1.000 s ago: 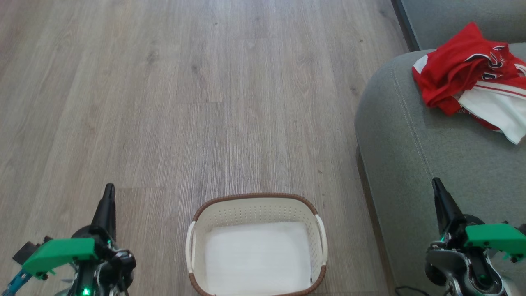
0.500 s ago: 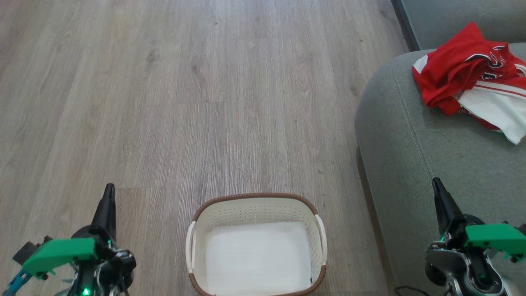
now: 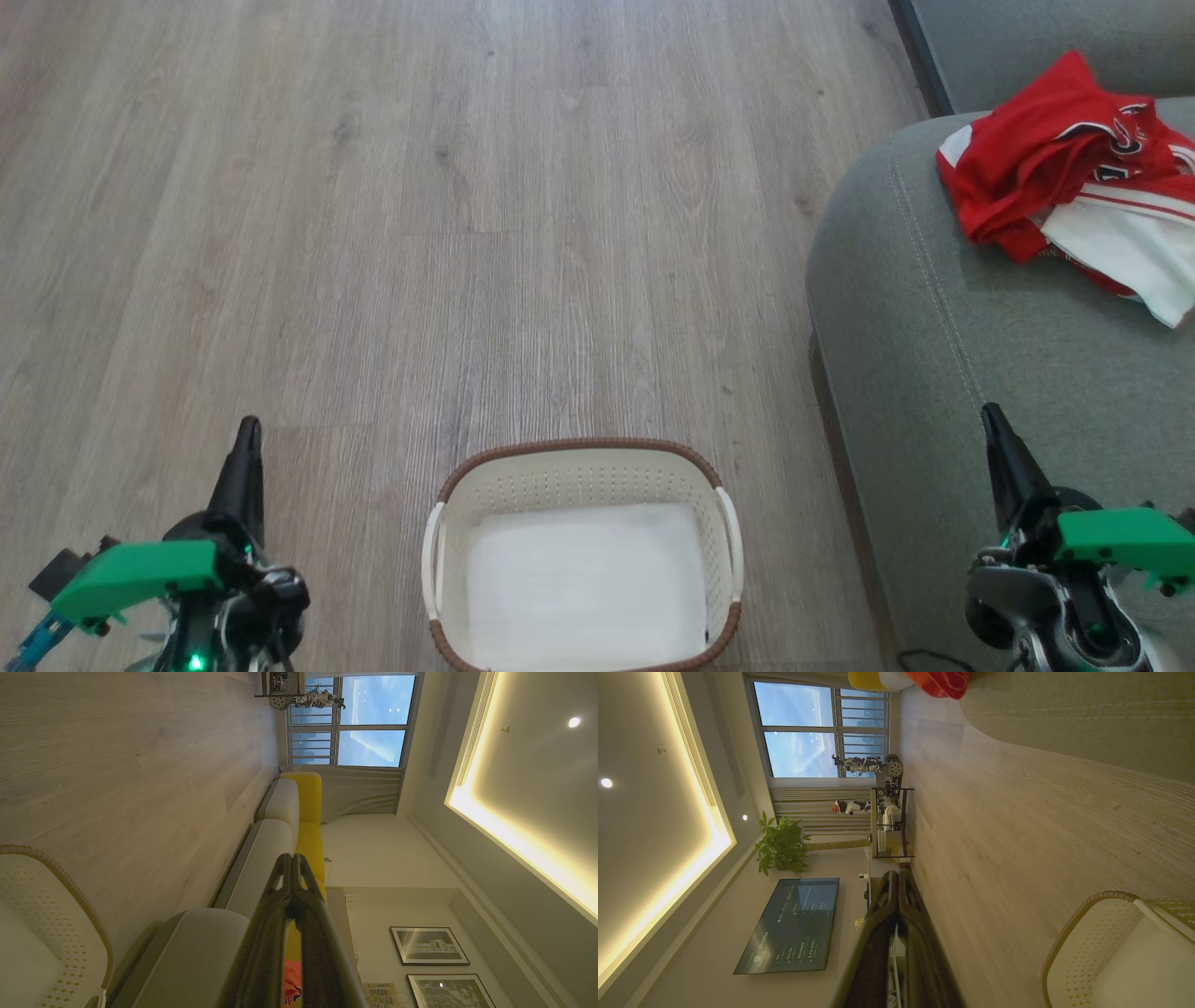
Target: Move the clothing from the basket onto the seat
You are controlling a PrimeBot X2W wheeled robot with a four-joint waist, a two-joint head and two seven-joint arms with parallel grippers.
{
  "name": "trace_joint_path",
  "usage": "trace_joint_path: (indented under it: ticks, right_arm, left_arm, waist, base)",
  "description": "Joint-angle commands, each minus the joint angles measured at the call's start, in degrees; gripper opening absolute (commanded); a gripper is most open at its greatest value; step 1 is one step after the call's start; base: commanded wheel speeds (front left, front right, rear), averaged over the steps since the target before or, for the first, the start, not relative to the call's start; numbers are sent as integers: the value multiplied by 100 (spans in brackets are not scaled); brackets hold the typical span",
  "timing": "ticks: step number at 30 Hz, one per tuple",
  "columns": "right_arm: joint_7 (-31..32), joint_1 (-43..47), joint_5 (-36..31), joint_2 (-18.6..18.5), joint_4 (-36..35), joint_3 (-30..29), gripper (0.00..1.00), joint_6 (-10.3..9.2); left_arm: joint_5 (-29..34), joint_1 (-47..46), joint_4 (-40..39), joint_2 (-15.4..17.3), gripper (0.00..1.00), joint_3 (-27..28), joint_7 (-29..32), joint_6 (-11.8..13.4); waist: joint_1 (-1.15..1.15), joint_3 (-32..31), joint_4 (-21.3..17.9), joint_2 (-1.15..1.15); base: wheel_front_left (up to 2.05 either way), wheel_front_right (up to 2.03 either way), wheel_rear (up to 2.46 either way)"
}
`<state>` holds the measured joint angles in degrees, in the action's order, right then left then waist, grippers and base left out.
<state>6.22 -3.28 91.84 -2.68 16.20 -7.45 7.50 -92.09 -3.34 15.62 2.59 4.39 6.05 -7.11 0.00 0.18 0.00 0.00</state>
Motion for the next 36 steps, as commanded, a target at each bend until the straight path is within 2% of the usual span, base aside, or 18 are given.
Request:
trace_joint_path:
  ticks: [1,36]
  right_arm:
    - [26,-291,33,-20,-217,94,0,-1]
    - [26,-291,33,-20,-217,94,0,-1]
  left_arm:
    - [-9,-286,-156,36,0,210,42,-37]
    - [-6,-286,-156,33,0,215,45,-37]
  waist:
    - [0,0,0,0]
    - [0,0,0,0]
  base:
    - [0,0,0]
    - [0,0,0]
